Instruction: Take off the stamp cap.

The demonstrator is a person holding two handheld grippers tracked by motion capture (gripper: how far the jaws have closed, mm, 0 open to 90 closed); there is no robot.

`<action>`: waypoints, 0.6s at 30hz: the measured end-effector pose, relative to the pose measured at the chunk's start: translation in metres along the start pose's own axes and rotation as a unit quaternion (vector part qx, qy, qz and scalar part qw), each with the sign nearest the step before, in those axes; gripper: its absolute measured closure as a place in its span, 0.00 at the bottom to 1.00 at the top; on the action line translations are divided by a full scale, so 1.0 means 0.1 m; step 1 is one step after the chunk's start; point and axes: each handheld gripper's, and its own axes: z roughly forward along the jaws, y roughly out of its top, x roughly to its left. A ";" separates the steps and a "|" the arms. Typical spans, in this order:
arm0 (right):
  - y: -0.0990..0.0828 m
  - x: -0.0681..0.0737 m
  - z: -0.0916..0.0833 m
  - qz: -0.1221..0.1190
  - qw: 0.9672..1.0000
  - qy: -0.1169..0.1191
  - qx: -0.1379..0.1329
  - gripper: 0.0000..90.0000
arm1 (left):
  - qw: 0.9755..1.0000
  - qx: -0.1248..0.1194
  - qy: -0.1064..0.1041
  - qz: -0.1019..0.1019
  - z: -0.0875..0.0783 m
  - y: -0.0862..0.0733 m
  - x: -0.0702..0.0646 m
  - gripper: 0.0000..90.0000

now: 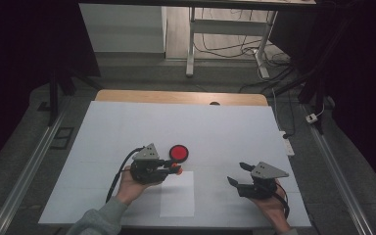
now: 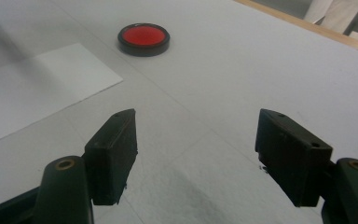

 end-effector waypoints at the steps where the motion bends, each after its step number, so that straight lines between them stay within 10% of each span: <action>1: 0.00 0.01 0.01 0.001 1.000 0.003 -0.002 0.32 | 1.000 0.000 -0.001 0.000 0.00 0.00 0.00 0.80; 18: 0.06 0.16 0.16 0.000 1.000 0.020 -0.006 0.36 | 1.000 0.010 -0.009 0.005 0.10 0.00 0.03 0.80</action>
